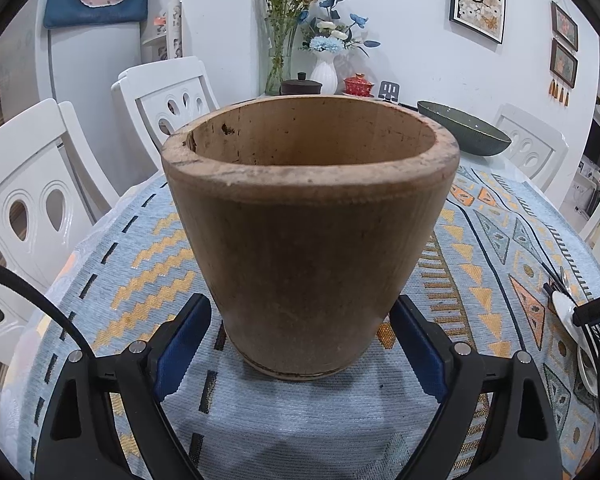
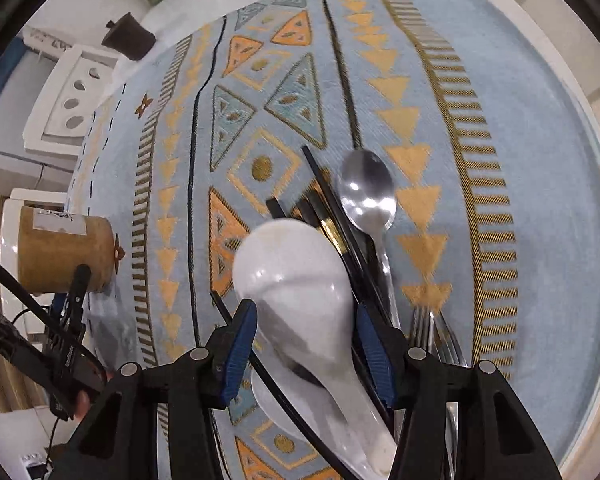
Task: Organize utensils
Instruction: 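Reach the right tool into the utensil pile and grasp the white ceramic spoon, then lift the white spoon with the right tool and carry it over the wooden cup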
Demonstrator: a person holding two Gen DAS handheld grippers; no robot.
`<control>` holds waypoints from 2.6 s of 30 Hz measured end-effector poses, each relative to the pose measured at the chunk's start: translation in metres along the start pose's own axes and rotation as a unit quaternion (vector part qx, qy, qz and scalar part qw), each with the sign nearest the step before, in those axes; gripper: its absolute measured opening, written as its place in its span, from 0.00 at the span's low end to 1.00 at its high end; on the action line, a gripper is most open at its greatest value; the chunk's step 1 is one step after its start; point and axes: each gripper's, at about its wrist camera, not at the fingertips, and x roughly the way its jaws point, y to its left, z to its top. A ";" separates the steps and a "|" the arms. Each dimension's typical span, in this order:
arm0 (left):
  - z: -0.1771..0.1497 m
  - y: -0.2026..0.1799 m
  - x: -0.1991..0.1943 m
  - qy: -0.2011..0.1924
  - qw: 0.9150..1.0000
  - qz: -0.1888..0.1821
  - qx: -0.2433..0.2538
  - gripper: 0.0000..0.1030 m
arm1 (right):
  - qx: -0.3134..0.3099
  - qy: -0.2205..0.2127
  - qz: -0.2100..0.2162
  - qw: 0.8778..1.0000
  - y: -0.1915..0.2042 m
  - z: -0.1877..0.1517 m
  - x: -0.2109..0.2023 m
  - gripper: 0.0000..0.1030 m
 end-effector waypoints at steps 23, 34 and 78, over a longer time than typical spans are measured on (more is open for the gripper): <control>0.000 0.000 0.000 0.000 1.000 -0.001 -0.001 0.89 | -0.021 0.010 -0.022 0.999 0.029 -0.025 -0.009 0.25; 0.000 0.000 0.000 0.000 1.000 -0.001 -0.001 0.89 | -0.019 0.039 -0.010 0.999 0.018 -0.003 0.015 0.57; 0.001 0.002 0.000 0.000 1.000 -0.001 -0.001 0.89 | -0.077 -0.056 -0.013 0.995 0.091 -0.003 -0.035 0.05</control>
